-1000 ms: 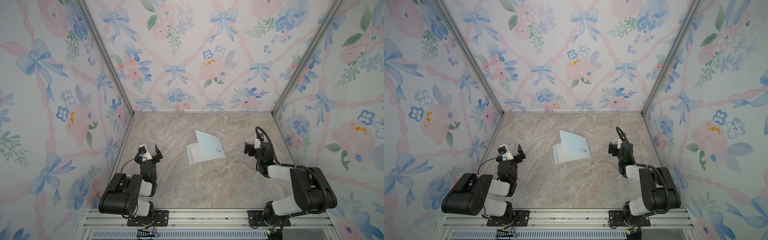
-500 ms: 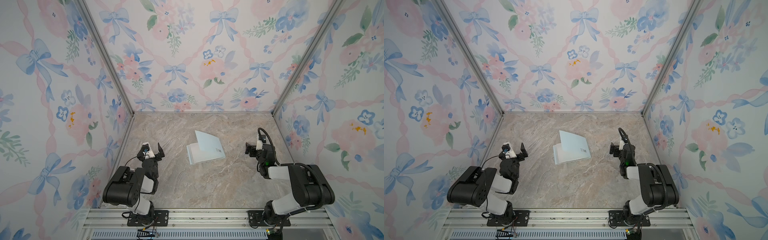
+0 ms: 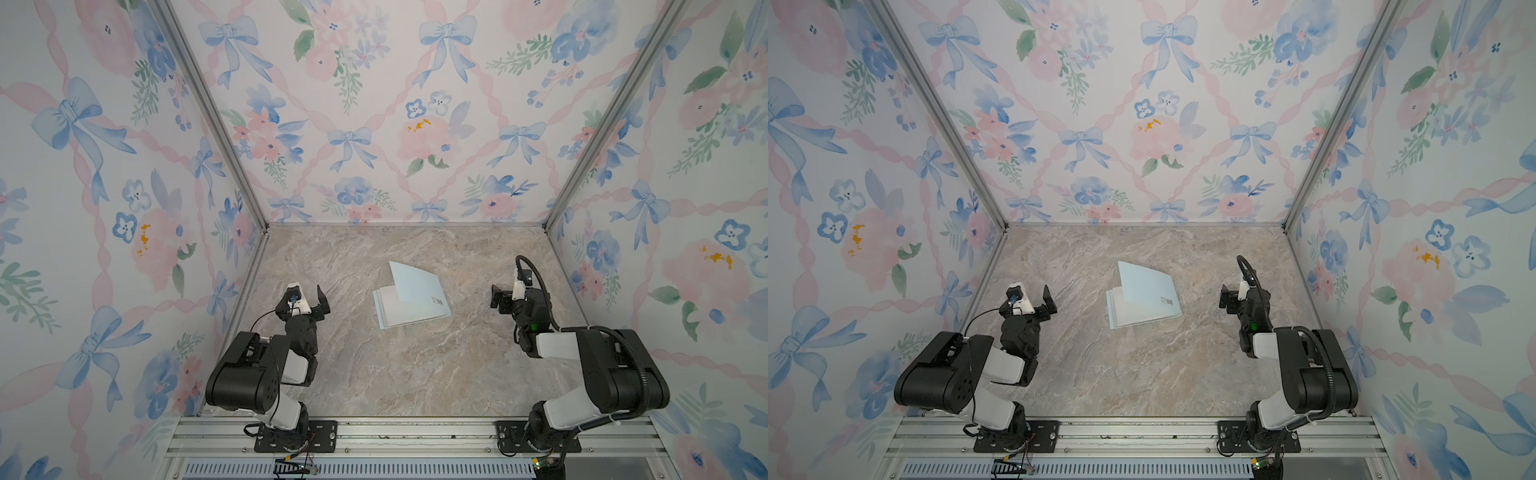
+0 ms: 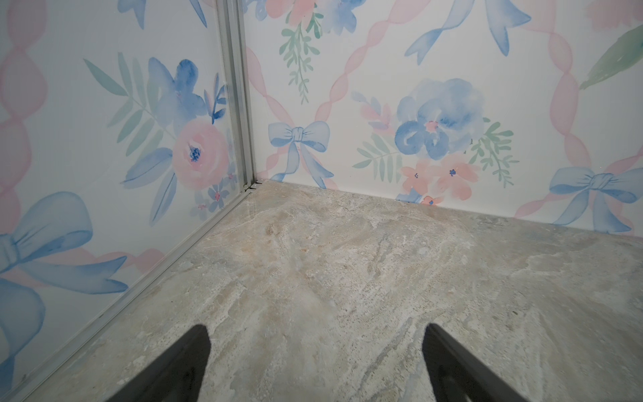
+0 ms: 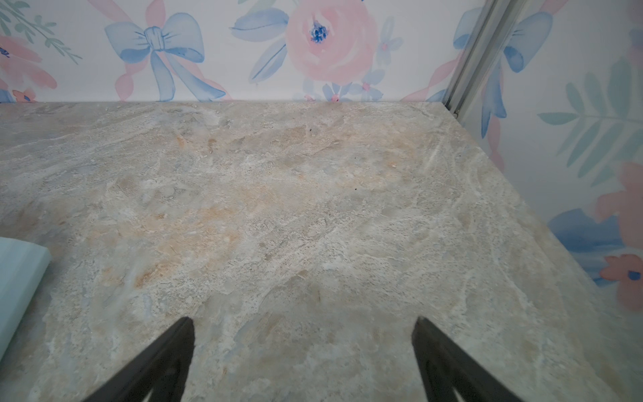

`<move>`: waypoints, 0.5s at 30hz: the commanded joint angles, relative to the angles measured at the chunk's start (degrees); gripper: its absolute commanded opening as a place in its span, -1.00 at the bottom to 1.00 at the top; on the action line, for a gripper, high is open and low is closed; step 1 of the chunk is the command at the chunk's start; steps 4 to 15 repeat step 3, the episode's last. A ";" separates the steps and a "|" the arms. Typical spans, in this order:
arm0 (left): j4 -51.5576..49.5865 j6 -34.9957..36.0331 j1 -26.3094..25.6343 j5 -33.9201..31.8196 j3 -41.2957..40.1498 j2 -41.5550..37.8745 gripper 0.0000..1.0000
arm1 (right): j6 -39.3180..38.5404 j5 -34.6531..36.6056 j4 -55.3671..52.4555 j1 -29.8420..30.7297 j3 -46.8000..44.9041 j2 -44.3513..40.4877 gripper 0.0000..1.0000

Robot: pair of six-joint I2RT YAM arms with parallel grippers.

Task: Place the photos into the photo albums
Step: Reset both arms

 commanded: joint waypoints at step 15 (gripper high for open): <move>-0.95 0.94 -0.33 0.20 0.67 0.65 0.96 | 0.73 -0.67 2.07 0.00 -0.35 0.27 0.95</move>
